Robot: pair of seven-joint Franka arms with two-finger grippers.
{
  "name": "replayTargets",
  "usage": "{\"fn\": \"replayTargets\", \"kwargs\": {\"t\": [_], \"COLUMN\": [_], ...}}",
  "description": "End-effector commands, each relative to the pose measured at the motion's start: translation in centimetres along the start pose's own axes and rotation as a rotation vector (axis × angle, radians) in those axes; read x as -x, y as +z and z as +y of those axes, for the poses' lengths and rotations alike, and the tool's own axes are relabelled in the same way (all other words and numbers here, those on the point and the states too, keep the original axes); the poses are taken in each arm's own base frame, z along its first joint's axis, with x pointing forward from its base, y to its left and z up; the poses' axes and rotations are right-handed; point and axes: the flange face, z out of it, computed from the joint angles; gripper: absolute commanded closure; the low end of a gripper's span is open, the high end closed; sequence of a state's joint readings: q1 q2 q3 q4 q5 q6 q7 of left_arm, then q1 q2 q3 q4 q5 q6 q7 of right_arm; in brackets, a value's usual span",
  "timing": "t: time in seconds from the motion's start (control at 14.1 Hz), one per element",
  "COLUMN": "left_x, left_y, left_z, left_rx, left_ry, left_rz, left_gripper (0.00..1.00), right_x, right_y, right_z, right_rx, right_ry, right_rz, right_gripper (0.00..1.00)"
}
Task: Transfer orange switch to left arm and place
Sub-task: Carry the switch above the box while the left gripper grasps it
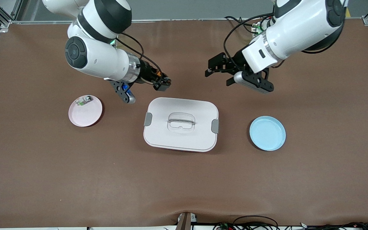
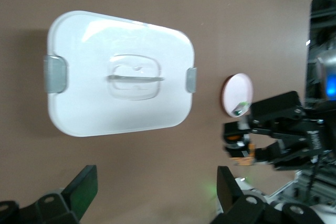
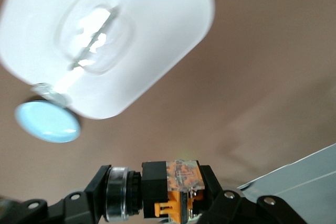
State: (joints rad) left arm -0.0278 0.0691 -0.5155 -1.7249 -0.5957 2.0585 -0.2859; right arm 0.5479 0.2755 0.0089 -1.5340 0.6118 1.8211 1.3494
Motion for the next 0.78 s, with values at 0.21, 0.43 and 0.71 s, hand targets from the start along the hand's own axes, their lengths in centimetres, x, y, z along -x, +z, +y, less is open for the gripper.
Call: {"fn": "replayTargets", "kwargs": {"t": [0.21, 0.43, 0.71], "left_x": [2.9, 3.2, 2.7], "left_y": [1.5, 2.6, 3.4], "left_z": [-0.9, -1.5, -2.3], "left_rx": [0.082, 0.083, 0.081], "left_ry": [-0.098, -0.097, -0.088], "left_rz": [0.081, 0.085, 0.103], "left_gripper": [0.03, 0.06, 0.15], "right_x": [4.2, 5.6, 6.2], "right_y": [2.9, 4.2, 4.8], "right_z": [-4.6, -6.1, -6.7], "right_rx": [-0.216, -0.246, -0.250], "right_ry": [0.169, 0.235, 0.240], "right_rz": [-0.062, -0.087, -0.092], "right_gripper": [0.65, 0.65, 0.65]}}
